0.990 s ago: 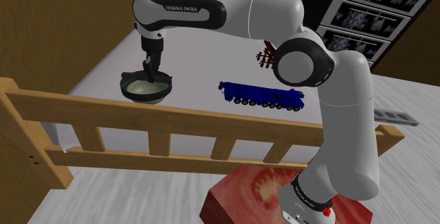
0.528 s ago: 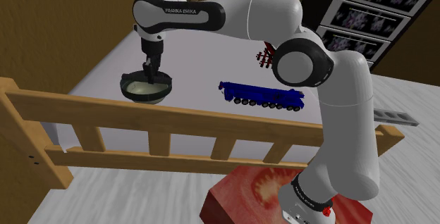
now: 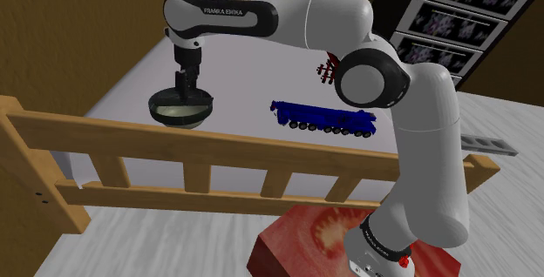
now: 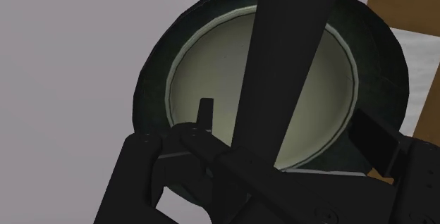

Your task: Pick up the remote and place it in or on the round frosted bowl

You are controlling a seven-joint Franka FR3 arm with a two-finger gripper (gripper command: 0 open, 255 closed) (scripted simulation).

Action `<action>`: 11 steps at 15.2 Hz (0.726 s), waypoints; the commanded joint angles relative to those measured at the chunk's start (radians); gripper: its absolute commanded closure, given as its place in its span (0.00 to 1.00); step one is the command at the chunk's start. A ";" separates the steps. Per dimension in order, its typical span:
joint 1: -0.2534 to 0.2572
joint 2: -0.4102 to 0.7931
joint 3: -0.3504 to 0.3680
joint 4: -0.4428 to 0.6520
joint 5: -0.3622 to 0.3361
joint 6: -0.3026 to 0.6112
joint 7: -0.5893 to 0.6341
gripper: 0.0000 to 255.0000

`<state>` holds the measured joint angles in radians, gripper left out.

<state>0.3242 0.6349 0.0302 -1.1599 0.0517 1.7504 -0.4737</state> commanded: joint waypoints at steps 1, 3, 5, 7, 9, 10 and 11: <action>-0.001 -0.007 0.000 0.042 0.000 -0.050 0.002 0.00; -0.002 0.008 0.000 0.127 -0.001 -0.119 0.004 0.00; -0.002 0.007 0.000 0.126 -0.001 -0.119 0.004 0.00; -0.002 0.008 0.000 0.127 -0.001 -0.119 0.004 0.00; -0.002 0.008 0.000 0.127 -0.001 -0.119 0.004 0.00; -0.002 0.008 0.000 0.127 -0.001 -0.119 0.004 0.00; -0.002 0.008 0.000 0.127 -0.001 -0.119 0.004 0.00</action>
